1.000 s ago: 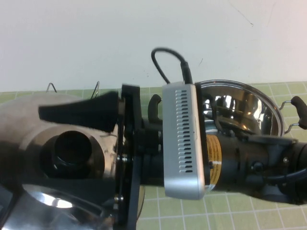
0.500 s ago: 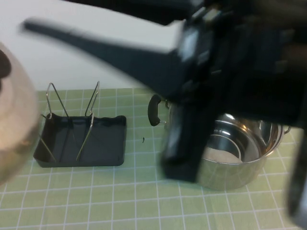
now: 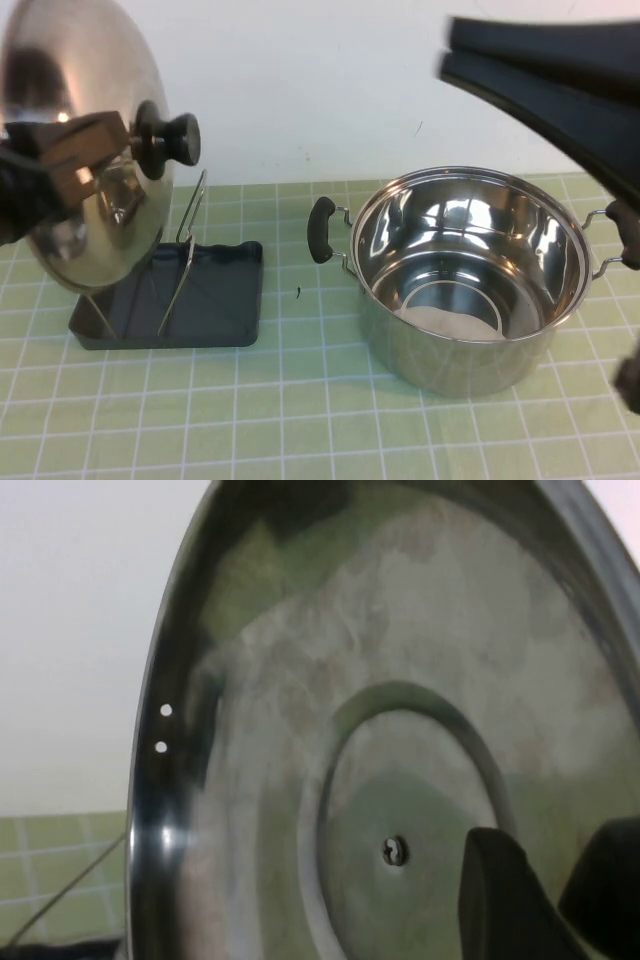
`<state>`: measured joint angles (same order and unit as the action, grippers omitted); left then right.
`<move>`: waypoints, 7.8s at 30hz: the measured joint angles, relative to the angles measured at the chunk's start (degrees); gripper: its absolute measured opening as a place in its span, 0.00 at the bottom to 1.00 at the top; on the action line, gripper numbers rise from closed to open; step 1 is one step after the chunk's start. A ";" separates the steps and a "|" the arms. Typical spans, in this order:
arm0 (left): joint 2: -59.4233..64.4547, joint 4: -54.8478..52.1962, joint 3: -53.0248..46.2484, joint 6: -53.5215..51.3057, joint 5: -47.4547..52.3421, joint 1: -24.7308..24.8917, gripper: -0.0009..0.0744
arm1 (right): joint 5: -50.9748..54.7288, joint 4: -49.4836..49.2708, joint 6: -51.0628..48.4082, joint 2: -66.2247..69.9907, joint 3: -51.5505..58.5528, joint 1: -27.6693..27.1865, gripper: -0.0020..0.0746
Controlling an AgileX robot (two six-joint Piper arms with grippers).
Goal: Put pot lid on rack
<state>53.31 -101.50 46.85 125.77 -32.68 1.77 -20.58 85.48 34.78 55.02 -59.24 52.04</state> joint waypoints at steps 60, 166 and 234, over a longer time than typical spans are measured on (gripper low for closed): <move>17.47 2.84 4.56 -30.60 18.12 0.00 0.77 | 2.97 0.09 8.27 0.08 3.15 0.00 0.03; -54.04 105.85 -47.55 -121.13 51.39 0.00 0.01 | 55.22 -57.21 -24.83 -27.88 37.43 0.26 0.02; -54.11 105.95 -47.55 -123.59 51.39 0.00 0.01 | 40.46 -81.65 -49.04 -55.30 60.47 -53.37 0.02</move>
<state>-0.81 4.46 -0.69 2.18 18.71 1.77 19.88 3.82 -14.26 -0.29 1.23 -1.33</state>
